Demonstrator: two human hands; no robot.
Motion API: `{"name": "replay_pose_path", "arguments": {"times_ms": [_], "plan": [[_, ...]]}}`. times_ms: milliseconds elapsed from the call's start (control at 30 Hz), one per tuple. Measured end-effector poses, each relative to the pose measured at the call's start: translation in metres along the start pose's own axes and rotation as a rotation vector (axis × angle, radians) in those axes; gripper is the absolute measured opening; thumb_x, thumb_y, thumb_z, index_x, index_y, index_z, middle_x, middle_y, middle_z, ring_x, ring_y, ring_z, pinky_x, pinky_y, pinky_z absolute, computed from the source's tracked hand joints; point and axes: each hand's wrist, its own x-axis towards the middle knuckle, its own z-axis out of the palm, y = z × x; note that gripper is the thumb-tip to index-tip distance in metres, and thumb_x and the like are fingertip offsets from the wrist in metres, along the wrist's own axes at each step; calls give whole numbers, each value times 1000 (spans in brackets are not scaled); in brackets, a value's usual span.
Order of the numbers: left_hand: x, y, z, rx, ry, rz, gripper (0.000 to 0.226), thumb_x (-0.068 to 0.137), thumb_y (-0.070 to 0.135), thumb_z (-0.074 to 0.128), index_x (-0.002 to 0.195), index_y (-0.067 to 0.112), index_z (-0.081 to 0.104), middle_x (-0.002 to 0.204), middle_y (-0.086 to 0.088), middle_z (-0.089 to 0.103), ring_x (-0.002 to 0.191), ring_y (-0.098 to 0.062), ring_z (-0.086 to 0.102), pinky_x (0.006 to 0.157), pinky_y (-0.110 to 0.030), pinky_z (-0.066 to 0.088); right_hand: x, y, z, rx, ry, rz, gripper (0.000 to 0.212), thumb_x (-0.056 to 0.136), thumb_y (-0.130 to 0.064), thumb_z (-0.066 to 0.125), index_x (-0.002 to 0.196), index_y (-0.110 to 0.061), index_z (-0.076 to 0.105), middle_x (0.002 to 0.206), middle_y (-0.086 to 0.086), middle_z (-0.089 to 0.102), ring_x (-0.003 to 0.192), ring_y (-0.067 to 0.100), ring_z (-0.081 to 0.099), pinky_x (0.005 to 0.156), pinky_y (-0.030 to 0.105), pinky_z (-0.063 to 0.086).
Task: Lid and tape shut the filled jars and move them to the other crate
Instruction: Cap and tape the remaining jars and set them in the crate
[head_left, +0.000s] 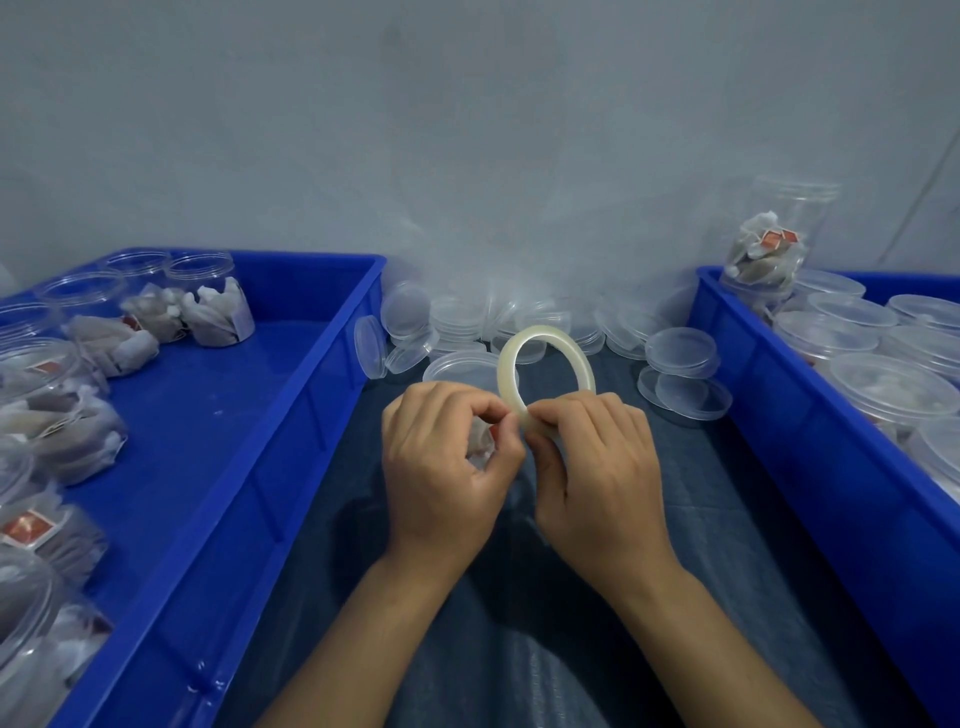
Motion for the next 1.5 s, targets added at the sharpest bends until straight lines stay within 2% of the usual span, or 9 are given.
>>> {"name": "replay_pose_path", "arguments": {"times_ms": [167,367,567,833,1133,1367,1500], "plan": [[-1,-1,1,17,6,-4,10,89,14,76,87,14,67,90,8,66,88,-19,60,82,-43,46,1,3,-2,20,20,43,4,98,-12,63,98,-11,67,88,-3,62,76,22,52,74,38,39],[-1,-1,1,16,11,67,17,97,22,77,112,16,79,105,4,71,96,-21,65,87,-43,48,0,2,-1,41,15,41,2,98,-12,65,99,-11,67,88,-3,62,76,22,52,73,39,40],[-3,-3,2,8,70,111,9,97,19,81,101,11,84,99,1,74,89,-22,68,79,-47,51,0,0,-2,57,-5,40,4,99,-13,64,98,-13,68,87,-4,62,75,21,53,73,38,40],[0,-2,-1,-14,15,67,7,96,20,81,95,13,80,96,4,73,90,-21,66,81,-46,50,0,5,-1,54,-24,27,4,99,-11,65,97,-12,68,88,-3,63,76,22,53,73,38,40],[2,-10,-3,30,-57,111,8,100,22,73,94,18,72,97,11,69,91,-17,61,82,-42,46,2,13,-4,74,-73,-22,5,98,-11,63,96,-11,67,90,-4,63,76,21,50,74,33,35],[3,-10,-2,66,-99,109,11,105,24,62,95,20,63,97,11,63,92,-17,57,83,-38,41,3,13,-6,35,-46,29,3,97,-14,64,96,-13,66,86,-5,60,75,22,51,73,38,38],[2,-7,-1,48,-76,84,4,103,22,63,100,19,65,102,10,64,95,-17,59,84,-39,43,3,16,-9,63,-45,47,2,97,-14,64,97,-13,66,87,-5,60,76,22,53,73,40,39]]}}
